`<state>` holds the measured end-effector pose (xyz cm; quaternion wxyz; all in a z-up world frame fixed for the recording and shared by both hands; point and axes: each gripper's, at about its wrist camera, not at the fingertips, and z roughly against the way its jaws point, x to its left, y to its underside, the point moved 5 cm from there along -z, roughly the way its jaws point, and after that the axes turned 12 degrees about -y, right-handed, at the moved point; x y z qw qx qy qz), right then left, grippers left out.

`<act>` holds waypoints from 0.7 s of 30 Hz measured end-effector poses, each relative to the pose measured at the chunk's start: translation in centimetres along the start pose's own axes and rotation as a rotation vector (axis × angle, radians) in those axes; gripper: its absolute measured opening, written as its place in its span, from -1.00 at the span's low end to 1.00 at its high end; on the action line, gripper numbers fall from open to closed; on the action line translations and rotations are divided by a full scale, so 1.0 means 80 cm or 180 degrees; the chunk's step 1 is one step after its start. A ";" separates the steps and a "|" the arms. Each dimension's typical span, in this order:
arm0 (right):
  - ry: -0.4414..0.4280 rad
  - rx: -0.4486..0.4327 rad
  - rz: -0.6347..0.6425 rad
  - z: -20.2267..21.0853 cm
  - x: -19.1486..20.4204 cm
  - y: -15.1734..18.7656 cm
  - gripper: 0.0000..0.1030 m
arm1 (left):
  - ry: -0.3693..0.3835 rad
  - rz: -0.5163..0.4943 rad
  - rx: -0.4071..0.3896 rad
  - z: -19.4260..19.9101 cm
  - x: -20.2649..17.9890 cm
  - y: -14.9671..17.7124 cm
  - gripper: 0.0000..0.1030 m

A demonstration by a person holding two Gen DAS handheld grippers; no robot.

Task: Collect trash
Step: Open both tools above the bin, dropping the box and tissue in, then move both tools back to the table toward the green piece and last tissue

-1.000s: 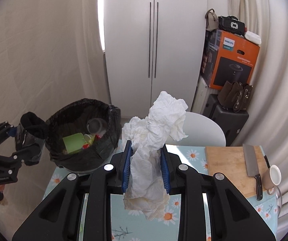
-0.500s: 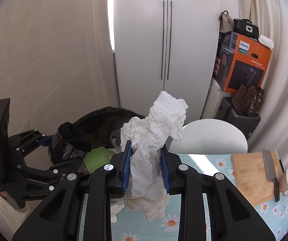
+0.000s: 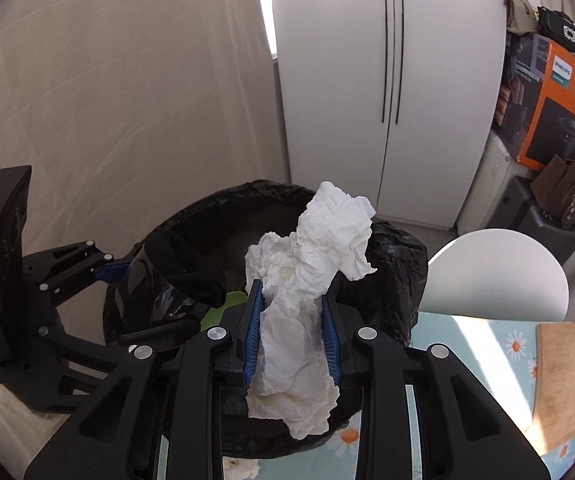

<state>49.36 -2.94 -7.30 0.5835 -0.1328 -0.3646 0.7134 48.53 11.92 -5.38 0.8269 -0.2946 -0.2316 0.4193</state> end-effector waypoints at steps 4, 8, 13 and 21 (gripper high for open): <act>-0.0181 0.0113 0.0007 -0.033 -0.009 0.001 -0.49 | 0.0028 -0.0032 0.0089 -0.021 0.001 0.000 0.24; -0.0258 0.0171 -0.0025 -0.052 -0.021 0.002 -0.48 | -0.0024 -0.0034 0.0145 -0.036 0.003 0.001 0.25; -0.0287 0.0145 0.0096 -0.047 -0.019 0.004 0.16 | 0.0019 -0.0048 0.0016 -0.029 -0.003 -0.003 0.80; 0.0080 -0.0058 0.0189 0.012 -0.018 0.007 0.65 | 0.0036 0.0149 -0.0277 0.018 0.007 -0.007 0.88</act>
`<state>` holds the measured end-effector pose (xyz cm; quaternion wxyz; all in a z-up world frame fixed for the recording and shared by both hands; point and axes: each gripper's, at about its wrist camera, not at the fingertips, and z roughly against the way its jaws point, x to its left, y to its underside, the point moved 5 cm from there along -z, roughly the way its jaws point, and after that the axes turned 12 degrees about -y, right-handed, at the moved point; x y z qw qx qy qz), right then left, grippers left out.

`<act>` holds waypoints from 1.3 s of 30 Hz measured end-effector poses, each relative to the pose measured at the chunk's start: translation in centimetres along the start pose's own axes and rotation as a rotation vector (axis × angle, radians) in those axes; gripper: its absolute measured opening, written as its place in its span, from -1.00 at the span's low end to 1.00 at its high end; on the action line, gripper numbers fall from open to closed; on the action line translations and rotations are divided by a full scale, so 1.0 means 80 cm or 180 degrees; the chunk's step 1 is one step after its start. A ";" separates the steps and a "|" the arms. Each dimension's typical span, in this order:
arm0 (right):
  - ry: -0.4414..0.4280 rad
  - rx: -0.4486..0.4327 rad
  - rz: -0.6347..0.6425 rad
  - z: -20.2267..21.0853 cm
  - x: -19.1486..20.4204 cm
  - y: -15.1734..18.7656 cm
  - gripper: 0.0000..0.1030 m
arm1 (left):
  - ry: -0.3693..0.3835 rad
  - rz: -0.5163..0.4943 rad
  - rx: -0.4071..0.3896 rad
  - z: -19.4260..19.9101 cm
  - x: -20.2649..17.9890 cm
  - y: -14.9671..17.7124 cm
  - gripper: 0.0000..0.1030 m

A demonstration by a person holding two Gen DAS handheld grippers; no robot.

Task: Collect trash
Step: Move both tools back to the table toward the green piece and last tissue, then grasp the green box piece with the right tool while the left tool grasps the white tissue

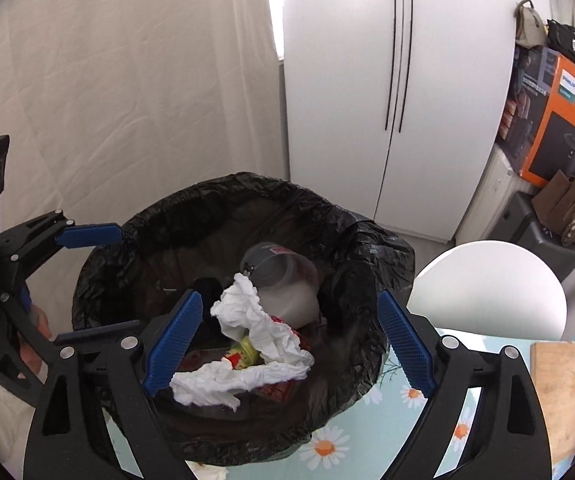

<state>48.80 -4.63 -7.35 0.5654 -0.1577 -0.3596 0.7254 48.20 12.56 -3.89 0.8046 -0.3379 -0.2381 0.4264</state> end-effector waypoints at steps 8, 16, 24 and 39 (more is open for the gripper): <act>0.0240 0.0017 -0.0099 0.040 0.005 0.027 0.71 | -0.0158 0.0035 -0.0141 0.041 0.012 0.012 0.88; 0.0427 0.0021 -0.0252 0.071 0.012 0.072 0.77 | -0.0108 0.0115 -0.0132 0.067 0.019 0.051 0.88; 0.0348 0.0275 -0.0556 0.066 0.031 0.157 0.77 | -0.0042 0.0073 0.0011 0.070 0.013 0.096 0.88; 0.0178 0.0727 -0.1372 0.040 0.081 0.327 0.77 | 0.0140 -0.0037 0.0273 0.077 -0.006 0.158 0.88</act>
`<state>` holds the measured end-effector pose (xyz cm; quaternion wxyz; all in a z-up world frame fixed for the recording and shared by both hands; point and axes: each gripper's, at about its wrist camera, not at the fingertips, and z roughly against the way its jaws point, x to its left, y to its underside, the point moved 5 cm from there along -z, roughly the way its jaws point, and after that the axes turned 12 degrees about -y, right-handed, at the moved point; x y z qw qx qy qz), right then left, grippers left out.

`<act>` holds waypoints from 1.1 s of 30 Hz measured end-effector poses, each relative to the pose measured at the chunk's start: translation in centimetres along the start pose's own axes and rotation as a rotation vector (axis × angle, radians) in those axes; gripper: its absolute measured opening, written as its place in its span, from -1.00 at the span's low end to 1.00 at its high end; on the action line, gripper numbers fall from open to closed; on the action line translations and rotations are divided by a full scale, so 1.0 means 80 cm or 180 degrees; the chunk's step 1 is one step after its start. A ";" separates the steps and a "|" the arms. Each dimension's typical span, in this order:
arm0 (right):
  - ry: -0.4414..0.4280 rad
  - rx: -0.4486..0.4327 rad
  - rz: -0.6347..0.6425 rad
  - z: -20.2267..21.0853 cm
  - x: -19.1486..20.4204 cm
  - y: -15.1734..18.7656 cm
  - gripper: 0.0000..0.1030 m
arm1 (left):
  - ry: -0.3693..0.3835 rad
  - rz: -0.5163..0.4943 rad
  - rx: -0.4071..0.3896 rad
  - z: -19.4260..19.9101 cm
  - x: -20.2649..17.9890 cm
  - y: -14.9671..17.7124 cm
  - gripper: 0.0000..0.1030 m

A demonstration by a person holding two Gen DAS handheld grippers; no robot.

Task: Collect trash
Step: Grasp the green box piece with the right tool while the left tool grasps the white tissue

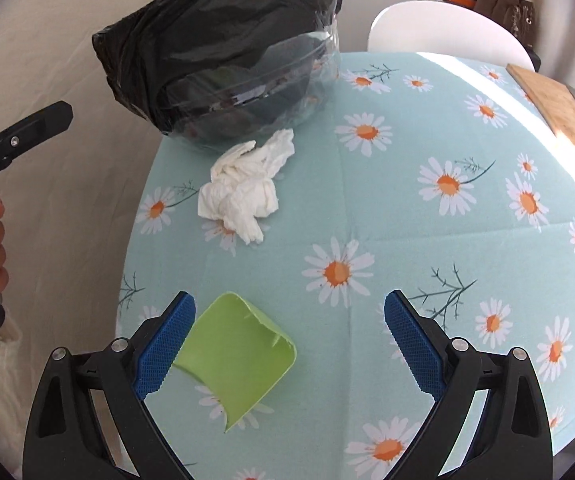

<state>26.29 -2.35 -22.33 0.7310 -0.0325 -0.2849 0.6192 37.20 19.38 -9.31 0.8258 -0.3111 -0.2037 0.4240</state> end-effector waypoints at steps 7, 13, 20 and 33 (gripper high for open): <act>-0.0061 0.0336 -0.0082 -0.025 -0.002 0.049 -0.10 | 0.0059 0.0016 0.0171 -0.011 -0.008 0.025 0.88; -0.0166 0.0470 0.0076 -0.032 -0.001 0.060 -0.94 | 0.0049 -0.0014 0.0250 -0.022 -0.021 0.036 0.88; 0.0008 0.0358 -0.0039 0.010 -0.046 0.048 -0.97 | 0.0224 0.0036 0.0443 -0.052 -0.048 0.051 0.88; 0.0106 0.0491 -0.0095 0.063 -0.136 0.046 -0.97 | 0.0110 0.0170 0.0670 -0.106 -0.104 0.058 0.88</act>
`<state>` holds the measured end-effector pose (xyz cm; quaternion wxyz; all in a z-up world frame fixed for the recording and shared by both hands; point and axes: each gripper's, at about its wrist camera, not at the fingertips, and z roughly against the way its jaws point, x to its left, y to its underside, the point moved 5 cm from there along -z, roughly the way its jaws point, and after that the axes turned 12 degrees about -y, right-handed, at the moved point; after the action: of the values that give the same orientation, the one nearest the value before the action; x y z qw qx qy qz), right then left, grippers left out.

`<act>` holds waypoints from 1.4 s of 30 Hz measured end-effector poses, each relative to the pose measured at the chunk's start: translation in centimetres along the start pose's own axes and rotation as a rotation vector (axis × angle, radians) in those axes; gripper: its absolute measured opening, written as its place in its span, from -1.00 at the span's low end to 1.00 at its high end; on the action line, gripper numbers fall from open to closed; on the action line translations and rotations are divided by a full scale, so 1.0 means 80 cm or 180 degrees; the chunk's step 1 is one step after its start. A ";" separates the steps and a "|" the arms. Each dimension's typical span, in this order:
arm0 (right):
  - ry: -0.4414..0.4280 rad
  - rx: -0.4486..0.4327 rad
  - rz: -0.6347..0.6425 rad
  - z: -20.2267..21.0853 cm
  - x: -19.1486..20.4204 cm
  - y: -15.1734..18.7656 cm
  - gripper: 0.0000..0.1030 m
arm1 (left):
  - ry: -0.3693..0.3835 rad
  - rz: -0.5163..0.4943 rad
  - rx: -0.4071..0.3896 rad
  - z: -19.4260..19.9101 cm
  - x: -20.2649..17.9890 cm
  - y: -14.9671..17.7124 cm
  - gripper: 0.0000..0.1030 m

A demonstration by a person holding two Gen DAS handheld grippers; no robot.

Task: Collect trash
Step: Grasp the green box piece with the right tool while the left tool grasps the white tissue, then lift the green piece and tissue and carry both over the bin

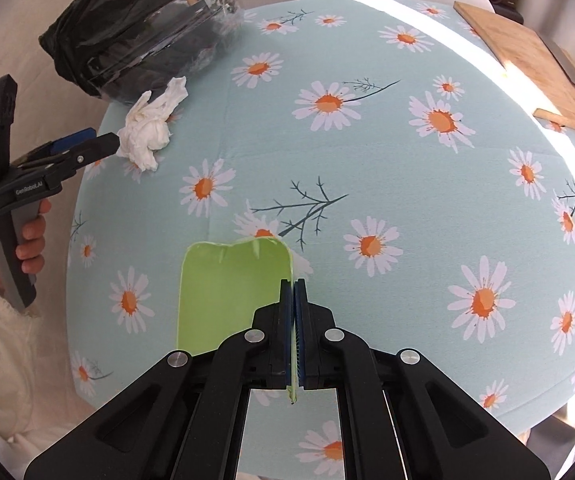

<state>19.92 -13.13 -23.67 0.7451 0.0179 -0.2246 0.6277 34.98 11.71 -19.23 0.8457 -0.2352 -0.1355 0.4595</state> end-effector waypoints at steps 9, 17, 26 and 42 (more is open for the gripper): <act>0.0130 0.0081 0.0065 0.033 -0.073 0.000 -0.97 | -0.0362 0.0213 0.0067 -0.039 -0.019 -0.009 0.88; 0.0176 0.0186 0.0321 0.046 -0.114 -0.031 -0.97 | -0.0597 0.0410 0.0165 -0.065 -0.039 -0.011 0.46; -0.0010 0.0094 0.0544 0.055 -0.143 -0.086 -0.97 | -0.0872 0.0398 0.0273 -0.056 -0.064 -0.004 -0.12; -0.0423 -0.0198 0.0920 0.078 -0.149 -0.139 -0.96 | -0.1400 0.0944 0.0172 0.039 -0.050 0.045 -0.12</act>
<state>27.16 -28.45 -19.50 0.6307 0.0038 -0.2929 0.7186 28.84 10.87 -18.52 0.7253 -0.1242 -0.2676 0.6220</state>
